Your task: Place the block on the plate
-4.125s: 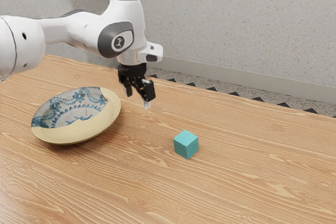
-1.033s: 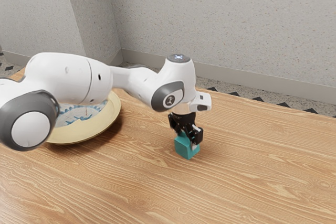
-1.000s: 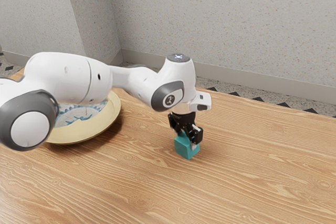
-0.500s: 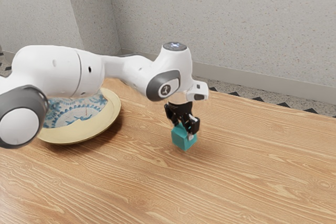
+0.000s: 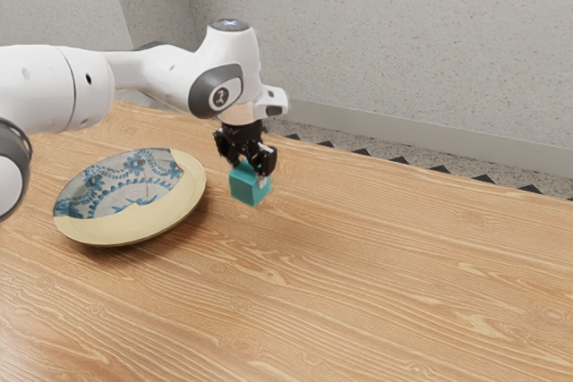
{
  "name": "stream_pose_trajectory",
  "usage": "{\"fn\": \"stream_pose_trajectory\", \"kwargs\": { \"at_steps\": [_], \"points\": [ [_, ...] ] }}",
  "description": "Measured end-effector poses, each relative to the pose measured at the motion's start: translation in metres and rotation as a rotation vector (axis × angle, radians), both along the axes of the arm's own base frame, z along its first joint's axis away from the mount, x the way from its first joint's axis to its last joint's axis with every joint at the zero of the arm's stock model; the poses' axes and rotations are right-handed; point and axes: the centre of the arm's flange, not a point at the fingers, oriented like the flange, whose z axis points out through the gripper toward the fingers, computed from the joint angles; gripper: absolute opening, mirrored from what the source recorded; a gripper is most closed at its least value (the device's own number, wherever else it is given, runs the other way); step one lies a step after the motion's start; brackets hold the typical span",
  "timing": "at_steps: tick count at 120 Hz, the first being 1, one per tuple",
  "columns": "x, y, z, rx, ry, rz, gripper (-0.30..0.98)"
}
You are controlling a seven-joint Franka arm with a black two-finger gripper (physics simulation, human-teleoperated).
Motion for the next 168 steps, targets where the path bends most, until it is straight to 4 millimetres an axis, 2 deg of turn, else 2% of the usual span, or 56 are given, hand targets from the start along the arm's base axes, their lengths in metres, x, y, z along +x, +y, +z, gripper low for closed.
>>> {"fn": "stream_pose_trajectory", "kwargs": {
  "at_steps": [18, 62, 114, 124, 145, 168],
  "points": [
    [-0.006, 0.04, 0.011, 0.006, 0.013, 0.046, 0.36],
    [-0.022, 0.135, 0.021, -0.004, 0.048, 0.137, 0.36],
    [-0.058, 0.221, 0.019, 0.011, 0.085, 0.199, 0.36],
    [-0.061, 0.233, 0.015, 0.008, 0.09, 0.201, 0.36],
    [-0.063, 0.255, -0.009, -0.008, 0.113, 0.19, 0.36],
    [-0.057, 0.273, -0.031, -0.017, 0.121, 0.178, 0.36]
  ]
}}
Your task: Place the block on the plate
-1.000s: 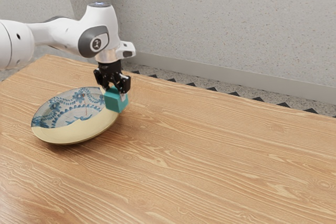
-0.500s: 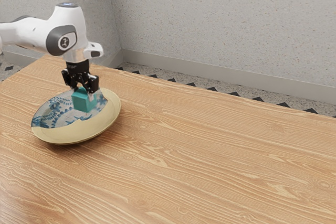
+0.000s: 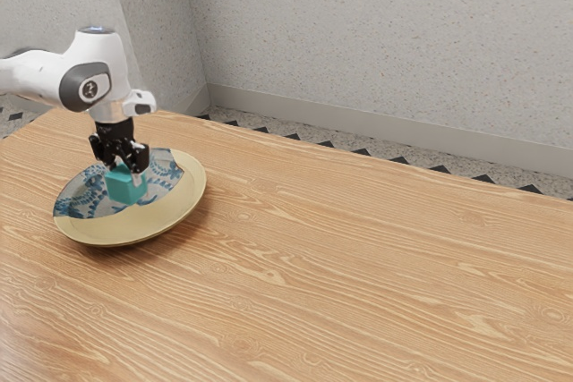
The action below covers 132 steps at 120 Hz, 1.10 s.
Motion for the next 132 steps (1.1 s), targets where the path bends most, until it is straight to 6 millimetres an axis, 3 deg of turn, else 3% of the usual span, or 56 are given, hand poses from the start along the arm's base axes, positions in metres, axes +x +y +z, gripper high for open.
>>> {"fn": "stream_pose_trajectory", "kwargs": {
  "at_steps": [42, 79, 109, 132],
  "points": [
    [-0.001, 0.017, -0.031, -0.027, 0.017, -0.012, 0.37],
    [-0.001, 0.017, -0.024, -0.017, 0.011, -0.024, 0.61],
    [0.004, -0.002, 0.018, 0.021, -0.004, -0.058, 0.66],
    [0.0, -0.028, 0.083, 0.025, -0.035, -0.078, 0.68]
  ]
}}
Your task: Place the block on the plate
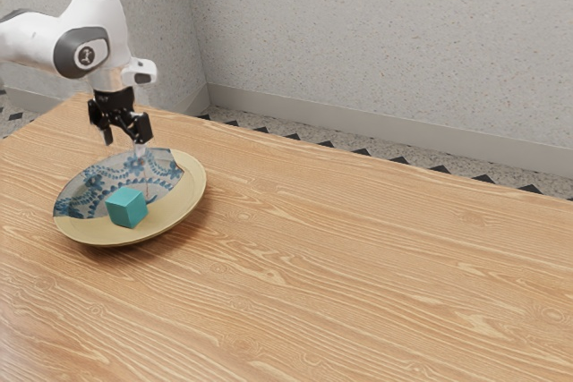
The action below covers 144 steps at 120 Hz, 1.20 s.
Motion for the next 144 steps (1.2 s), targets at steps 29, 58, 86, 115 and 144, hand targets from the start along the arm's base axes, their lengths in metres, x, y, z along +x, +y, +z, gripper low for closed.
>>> {"fn": "stream_pose_trajectory", "kwargs": {
  "at_steps": [29, 58, 86, 115, 144],
  "points": [
    [-0.028, -0.016, 0.078, -0.033, -0.068, 0.0, 0.68],
    [-0.053, -0.029, 0.111, -0.02, -0.064, 0.003, 0.69],
    [-0.013, -0.05, 0.084, 0.024, 0.029, 0.018, 0.69],
    [-0.023, -0.082, 0.138, 0.068, -0.001, 0.073, 0.69],
    [-0.044, -0.096, 0.201, 0.054, -0.063, 0.082, 0.69]
  ]
}}
